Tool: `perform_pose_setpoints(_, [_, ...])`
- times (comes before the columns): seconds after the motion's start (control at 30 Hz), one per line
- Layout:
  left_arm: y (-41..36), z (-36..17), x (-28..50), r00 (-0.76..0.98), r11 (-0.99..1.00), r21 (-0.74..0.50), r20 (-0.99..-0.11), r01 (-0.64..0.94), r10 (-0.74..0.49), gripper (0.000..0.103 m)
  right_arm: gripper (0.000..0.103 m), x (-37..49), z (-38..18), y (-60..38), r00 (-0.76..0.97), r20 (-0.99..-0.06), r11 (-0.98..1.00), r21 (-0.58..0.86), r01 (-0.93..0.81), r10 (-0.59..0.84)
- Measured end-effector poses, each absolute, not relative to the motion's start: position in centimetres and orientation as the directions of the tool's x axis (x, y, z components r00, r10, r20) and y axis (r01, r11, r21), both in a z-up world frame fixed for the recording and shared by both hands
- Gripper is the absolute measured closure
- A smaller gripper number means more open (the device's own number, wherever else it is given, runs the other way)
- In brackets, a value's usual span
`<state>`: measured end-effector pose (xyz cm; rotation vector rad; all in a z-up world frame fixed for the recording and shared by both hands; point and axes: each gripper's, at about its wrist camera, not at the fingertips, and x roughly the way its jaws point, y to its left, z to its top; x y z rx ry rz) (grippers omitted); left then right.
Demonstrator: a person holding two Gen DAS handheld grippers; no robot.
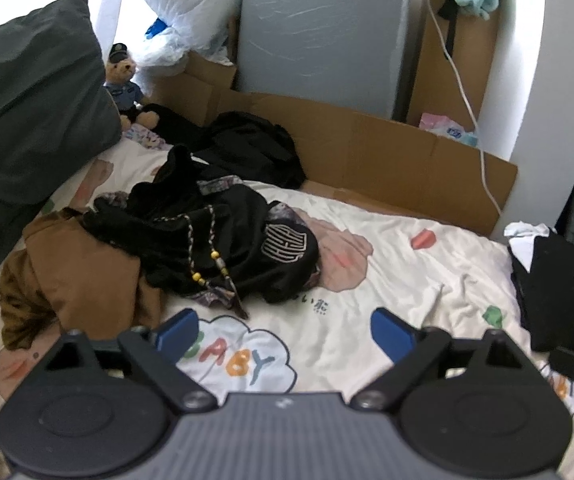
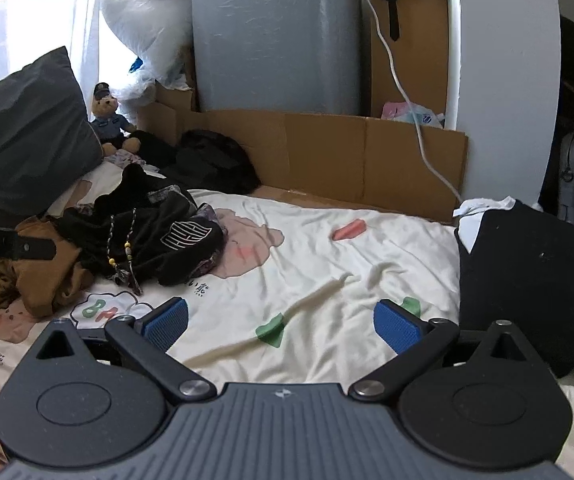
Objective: Fold clothes
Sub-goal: 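Move both tools toward the black hoodie pile on the bed, then lower the left tool onto the black hoodie and close on its drawstring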
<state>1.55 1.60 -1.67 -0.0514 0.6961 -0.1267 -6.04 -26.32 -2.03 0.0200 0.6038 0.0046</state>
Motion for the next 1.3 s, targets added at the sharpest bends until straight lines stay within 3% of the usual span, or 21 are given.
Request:
perform_pose_setpoints(0.33, [3.0,-1.3,5.1,0.769,0.994,-0.105,-0.632,0.036,-0.094,0.012,0.016,-5.8,-3.6,-26.5,0.802,-0.596,0.999,0.048,0.001,0.027])
perform_pose_setpoints(0.63, [4.4,-3.5,9.2,0.75,0.993,-0.111,-0.659,-0.029,-0.052,0.024,0.016,-5.5,-4.5,-26.9,0.786,-0.618,0.998,0.053,0.013,0.022])
perform_pose_setpoints(1.3, [5.5,-8.9,12.8,0.686,0.988,-0.109,-0.728,-0.112,-0.003,0.025,0.016,-3.7,-6.9,-28.0,0.733,-0.68,0.999,0.046,0.012,0.023])
